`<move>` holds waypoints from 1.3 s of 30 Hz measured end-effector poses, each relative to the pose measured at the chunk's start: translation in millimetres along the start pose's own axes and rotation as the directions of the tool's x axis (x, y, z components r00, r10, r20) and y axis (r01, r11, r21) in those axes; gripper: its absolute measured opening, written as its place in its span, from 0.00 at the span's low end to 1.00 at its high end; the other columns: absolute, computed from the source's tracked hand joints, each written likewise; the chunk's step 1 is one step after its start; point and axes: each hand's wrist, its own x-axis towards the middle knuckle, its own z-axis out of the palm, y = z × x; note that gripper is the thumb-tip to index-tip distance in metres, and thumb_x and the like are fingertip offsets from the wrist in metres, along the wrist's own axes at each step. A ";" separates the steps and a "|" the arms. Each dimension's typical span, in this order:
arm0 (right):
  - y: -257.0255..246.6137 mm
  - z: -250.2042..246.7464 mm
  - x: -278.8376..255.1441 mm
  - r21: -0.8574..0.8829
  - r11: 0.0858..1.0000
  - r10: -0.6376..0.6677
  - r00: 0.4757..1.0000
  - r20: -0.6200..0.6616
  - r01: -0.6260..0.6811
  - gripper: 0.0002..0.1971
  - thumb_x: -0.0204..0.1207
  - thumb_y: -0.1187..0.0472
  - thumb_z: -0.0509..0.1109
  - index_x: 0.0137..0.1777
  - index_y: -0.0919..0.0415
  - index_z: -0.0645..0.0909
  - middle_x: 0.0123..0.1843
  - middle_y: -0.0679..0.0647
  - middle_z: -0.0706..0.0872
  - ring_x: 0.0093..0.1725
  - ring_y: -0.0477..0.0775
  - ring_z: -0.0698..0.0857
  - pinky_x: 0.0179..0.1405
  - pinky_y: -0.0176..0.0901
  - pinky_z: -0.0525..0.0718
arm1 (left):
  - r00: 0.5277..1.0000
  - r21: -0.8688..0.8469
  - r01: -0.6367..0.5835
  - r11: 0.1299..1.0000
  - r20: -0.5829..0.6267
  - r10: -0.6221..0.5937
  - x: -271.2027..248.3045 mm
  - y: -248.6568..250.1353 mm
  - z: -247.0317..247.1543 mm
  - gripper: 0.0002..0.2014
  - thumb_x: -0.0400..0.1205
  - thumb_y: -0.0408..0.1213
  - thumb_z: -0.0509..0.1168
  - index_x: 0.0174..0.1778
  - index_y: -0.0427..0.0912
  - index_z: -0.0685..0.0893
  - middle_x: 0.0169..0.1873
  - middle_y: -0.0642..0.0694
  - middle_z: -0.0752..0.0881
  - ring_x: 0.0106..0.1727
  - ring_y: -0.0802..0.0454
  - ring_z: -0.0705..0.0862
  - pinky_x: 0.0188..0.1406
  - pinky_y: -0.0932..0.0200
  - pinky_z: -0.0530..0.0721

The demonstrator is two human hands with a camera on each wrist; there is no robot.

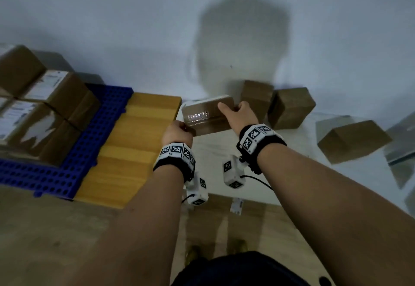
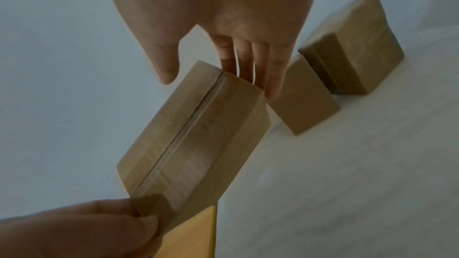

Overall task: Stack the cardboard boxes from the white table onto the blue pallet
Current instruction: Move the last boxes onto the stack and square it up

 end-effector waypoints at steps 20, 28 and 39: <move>86.9 94.8 -31.7 -0.193 0.909 0.386 0.921 0.056 -0.369 0.31 0.76 0.42 0.69 0.72 0.63 0.70 0.66 0.59 0.82 0.60 0.62 0.84 0.49 0.48 0.81 | 0.959 0.274 0.048 0.960 0.255 -0.121 -9.3 -112.9 28.8 0.16 0.87 0.36 0.52 0.66 0.39 0.79 0.62 0.37 0.84 0.61 0.38 0.82 0.54 0.51 0.80; 70.7 96.1 -13.9 -0.334 0.925 0.185 0.982 -0.023 -0.182 0.37 0.73 0.50 0.74 0.80 0.58 0.63 0.75 0.58 0.72 0.71 0.61 0.76 0.69 0.52 0.77 | 0.945 0.161 -0.007 0.987 0.324 -0.046 5.1 -104.8 28.3 0.26 0.83 0.56 0.60 0.71 0.44 0.74 0.63 0.43 0.83 0.61 0.43 0.83 0.56 0.51 0.81; 57.8 104.6 -8.4 -0.676 0.730 0.184 0.981 0.054 -0.099 0.30 0.73 0.33 0.65 0.66 0.54 0.76 0.62 0.55 0.83 0.62 0.61 0.81 0.66 0.57 0.74 | 0.919 0.138 -0.079 0.987 0.395 0.018 18.6 -106.4 36.7 0.31 0.83 0.52 0.63 0.81 0.47 0.64 0.70 0.40 0.77 0.68 0.41 0.79 0.63 0.49 0.78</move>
